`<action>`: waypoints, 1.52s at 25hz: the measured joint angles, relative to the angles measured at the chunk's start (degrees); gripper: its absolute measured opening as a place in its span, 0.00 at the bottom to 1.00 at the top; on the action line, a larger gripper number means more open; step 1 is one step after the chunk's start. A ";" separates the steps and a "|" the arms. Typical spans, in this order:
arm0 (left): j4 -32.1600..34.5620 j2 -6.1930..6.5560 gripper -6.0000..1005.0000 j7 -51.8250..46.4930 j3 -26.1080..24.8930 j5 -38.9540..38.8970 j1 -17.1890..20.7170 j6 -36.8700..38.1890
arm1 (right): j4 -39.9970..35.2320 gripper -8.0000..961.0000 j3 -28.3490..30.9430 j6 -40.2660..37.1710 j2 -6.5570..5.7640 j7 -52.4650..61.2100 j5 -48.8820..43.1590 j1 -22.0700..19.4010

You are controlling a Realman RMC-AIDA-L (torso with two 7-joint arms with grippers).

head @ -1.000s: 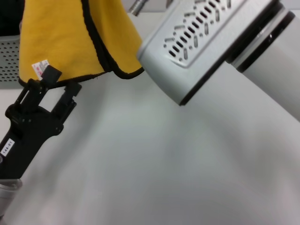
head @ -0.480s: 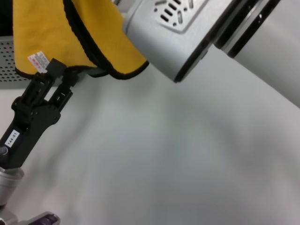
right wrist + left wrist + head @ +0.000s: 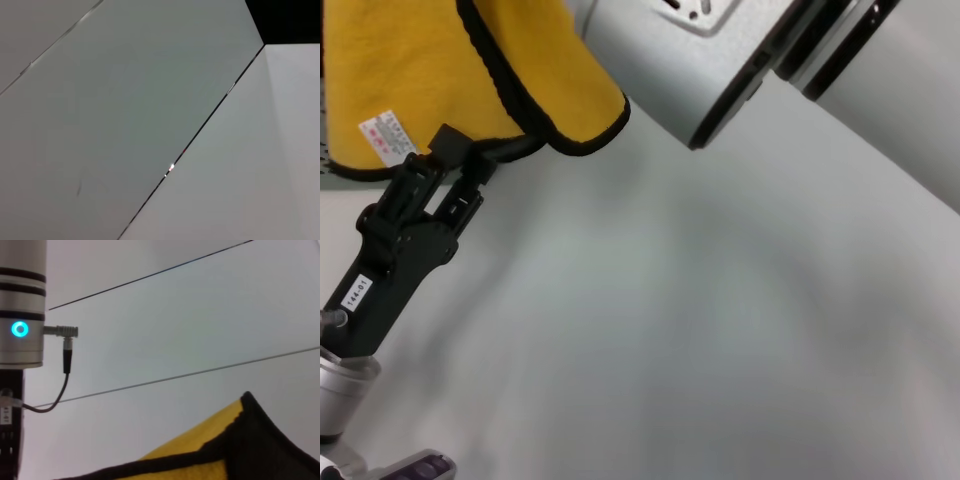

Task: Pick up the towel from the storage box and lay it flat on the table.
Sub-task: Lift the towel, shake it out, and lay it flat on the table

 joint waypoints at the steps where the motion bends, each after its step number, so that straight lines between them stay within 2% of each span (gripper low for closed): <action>1: -0.02 0.01 0.63 -0.02 -0.01 0.00 -0.01 -0.10 | 0.05 0.02 0.00 -0.11 0.00 0.00 0.00 0.18; 11: -0.55 0.01 0.62 -0.53 -0.06 -0.15 -0.51 -0.69 | 1.19 0.02 -0.33 -0.13 0.01 0.04 0.01 1.20; 18: -2.66 0.01 0.59 -1.32 -0.06 -2.43 -1.97 2.41 | 3.93 0.02 0.05 -0.70 0.00 2.51 0.02 2.25; 23: -2.94 0.01 0.58 -7.84 -0.06 -2.84 -2.53 6.68 | 6.51 0.02 0.15 -3.43 0.01 3.50 0.08 3.40; 28: -3.60 0.01 0.57 -13.42 -0.06 -2.62 -2.44 7.66 | 8.82 0.02 1.55 -5.53 0.02 5.25 0.12 3.85; 32: -3.74 0.01 0.56 -21.47 0.15 -2.41 -1.82 8.83 | 11.11 0.02 3.13 -7.66 0.00 6.06 0.13 3.91; 37: -3.69 0.01 0.47 -29.02 0.61 -2.00 -1.12 8.90 | 13.17 0.02 5.66 -8.04 -0.02 8.24 0.12 4.24; 38: -3.62 0.00 0.45 -34.34 0.67 -1.66 -0.80 8.92 | 13.46 0.02 5.89 -8.04 -0.04 8.47 0.11 4.29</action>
